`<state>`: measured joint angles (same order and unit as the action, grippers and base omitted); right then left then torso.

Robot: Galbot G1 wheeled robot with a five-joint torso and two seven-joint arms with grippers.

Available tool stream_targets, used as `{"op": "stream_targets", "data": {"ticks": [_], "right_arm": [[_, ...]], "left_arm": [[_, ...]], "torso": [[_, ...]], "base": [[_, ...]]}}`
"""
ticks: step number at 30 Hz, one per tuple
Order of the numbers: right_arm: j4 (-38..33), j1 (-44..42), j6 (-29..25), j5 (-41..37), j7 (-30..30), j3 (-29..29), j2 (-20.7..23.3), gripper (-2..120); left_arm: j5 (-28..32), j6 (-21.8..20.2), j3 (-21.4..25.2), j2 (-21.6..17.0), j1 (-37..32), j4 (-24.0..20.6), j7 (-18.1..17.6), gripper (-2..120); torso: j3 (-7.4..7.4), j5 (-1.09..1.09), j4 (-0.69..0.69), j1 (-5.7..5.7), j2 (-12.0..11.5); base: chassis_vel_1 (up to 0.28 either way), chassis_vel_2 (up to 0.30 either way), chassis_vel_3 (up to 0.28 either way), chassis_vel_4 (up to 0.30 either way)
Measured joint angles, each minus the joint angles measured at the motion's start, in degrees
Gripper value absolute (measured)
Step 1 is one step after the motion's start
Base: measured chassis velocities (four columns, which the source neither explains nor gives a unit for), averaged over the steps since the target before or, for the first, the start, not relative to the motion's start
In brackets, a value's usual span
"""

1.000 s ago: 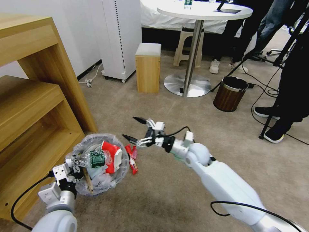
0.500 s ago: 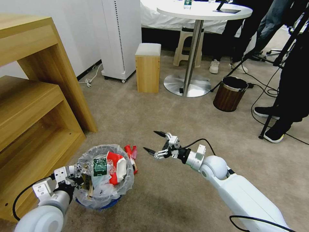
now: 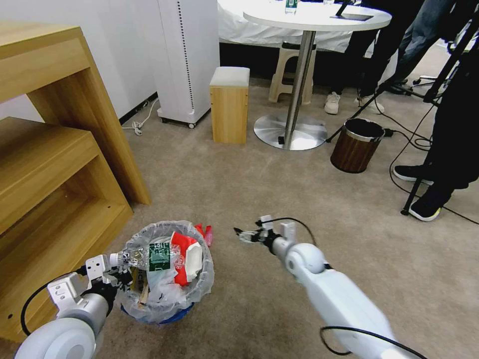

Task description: Pick up the trash bin and place the garbage on the floor into it.

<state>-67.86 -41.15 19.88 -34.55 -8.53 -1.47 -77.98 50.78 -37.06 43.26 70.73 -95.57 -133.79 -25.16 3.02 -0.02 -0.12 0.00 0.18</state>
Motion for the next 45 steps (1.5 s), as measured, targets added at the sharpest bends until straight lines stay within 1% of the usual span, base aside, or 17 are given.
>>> {"op": "stream_targets", "data": {"ticks": [3,4,6,8,10,11,12,14,17,21,23,25,28,29,32,36,45], "right_arm": [[6.2,2.4,0.7,1.4,-1.4,0.7,-3.7,100],[6.2,2.4,0.7,1.4,-1.4,0.7,-3.7,100],[8.8,3.2,0.2,2.7,-2.2,1.2,-5.7,100],[8.8,3.2,-0.3,2.7,-2.4,1.2,-5.8,100],[8.1,2.7,-3.0,1.8,-2.8,0.6,-5.0,100],[7.2,1.7,-7.6,1.0,-4.2,-0.3,-3.9,100],[7.2,1.7,-7.6,1.0,-4.2,-0.3,-3.9,100],[5.8,0.8,-9.3,1.2,-6.1,-0.6,-2.4,100],[4.6,-0.2,-10.2,1.7,-7.0,-0.6,-1.3,100],[4.0,-0.7,-10.4,1.8,-7.1,-0.4,-0.9,100],[2.7,-1.9,-11.2,1.8,-8.4,-0.1,-0.2,100],[2.3,-2.2,-11.4,1.9,-8.6,-0.1,0.0,100],[1.0,-3.6,-12.1,2.1,-9.4,0.2,0.6,100],[1.0,-3.6,-12.1,2.1,-9.4,0.2,0.6,100],[0.6,-4.2,-12.2,2.3,-9.7,0.5,0.9,100],[1.0,-4.5,-13.5,2.6,-10.3,0.5,1.1,100],[1.4,-4.7,-14.4,2.5,-10.4,0.5,1.2,100]], "left_arm": [[-0.3,0.2,-0.2,0.6,-0.6,-1.0,0.1,1],[-0.3,0.2,-0.2,0.6,-0.6,-1.0,0.1,1],[-0.5,0.3,-0.3,0.9,-0.7,-1.5,0.2,1],[-0.5,0.3,-0.3,1.0,-0.6,-1.5,0.2,1],[-0.6,0.4,-0.2,1.0,-0.4,-1.3,0.3,1],[-0.7,0.5,-0.2,1.2,-0.2,-0.8,0.4,1],[-0.7,0.5,-0.2,1.2,-0.2,-0.8,0.4,1],[-0.9,0.6,-0.2,1.4,0.1,0.0,0.6,1],[-1.1,0.7,-0.2,1.2,0.6,0.8,0.9,1],[-1.1,0.7,0.2,0.7,0.9,1.3,1.0,1],[-0.6,0.8,2.5,-1.6,1.6,2.7,1.1,1],[-0.2,0.8,3.2,-2.2,1.7,3.1,1.2,1],[2.5,0.8,7.3,-4.8,2.0,5.7,1.5,1],[2.5,0.8,7.3,-4.8,2.0,5.7,1.5,1],[4.6,0.8,10.2,-6.1,2.1,7.2,1.6,1],[5.6,0.8,11.4,-6.3,2.0,7.4,1.8,1],[6.0,0.8,11.7,-6.4,2.5,7.5,1.8,1]], "torso": [[0.0,0.0,0.0,0.0,0.0],[0.0,0.0,0.0,0.0,0.0],[0.0,0.02,0.0,0.0,0.0],[0.0,0.01,0.0,0.0,0.0],[0.0,0.01,0.0,0.0,0.0],[0.0,0.02,-0.02,0.0,0.0],[0.0,0.02,-0.02,0.0,0.0],[0.0,0.0,-0.03,0.0,0.0],[0.0,0.01,-0.02,0.0,0.0],[0.0,0.01,-0.02,0.0,0.0],[0.0,0.01,-0.02,0.0,0.0],[0.0,0.02,-0.01,0.0,0.0],[0.0,0.01,-0.01,0.0,0.0],[0.0,0.01,-0.01,0.0,0.0],[0.0,0.01,0.0,0.0,0.0],[0.0,0.01,-0.01,0.0,0.0],[-0.01,0.01,-0.01,0.0,0.0]], "base": [[0.0,0.0,0.0,0.0],[0.0,0.0,0.0,0.0],[0.0,0.0,0.0,0.0],[0.0,0.0,0.0,0.0],[0.0,0.0,0.0,0.0],[0.0,0.0,0.0,0.0],[0.0,0.0,0.0,0.0],[0.0,0.0,0.0,0.0],[0.0,0.0,0.0,0.0],[0.0,0.0,0.0,0.0],[0.0,0.0,0.0,0.0],[0.0,0.0,0.0,0.0],[0.0,0.0,0.0,0.0],[0.0,0.0,0.0,0.0],[0.0,0.0,0.0,0.0],[0.0,0.0,0.0,0.0],[-0.005,0.005,0.008,-0.005]]}}
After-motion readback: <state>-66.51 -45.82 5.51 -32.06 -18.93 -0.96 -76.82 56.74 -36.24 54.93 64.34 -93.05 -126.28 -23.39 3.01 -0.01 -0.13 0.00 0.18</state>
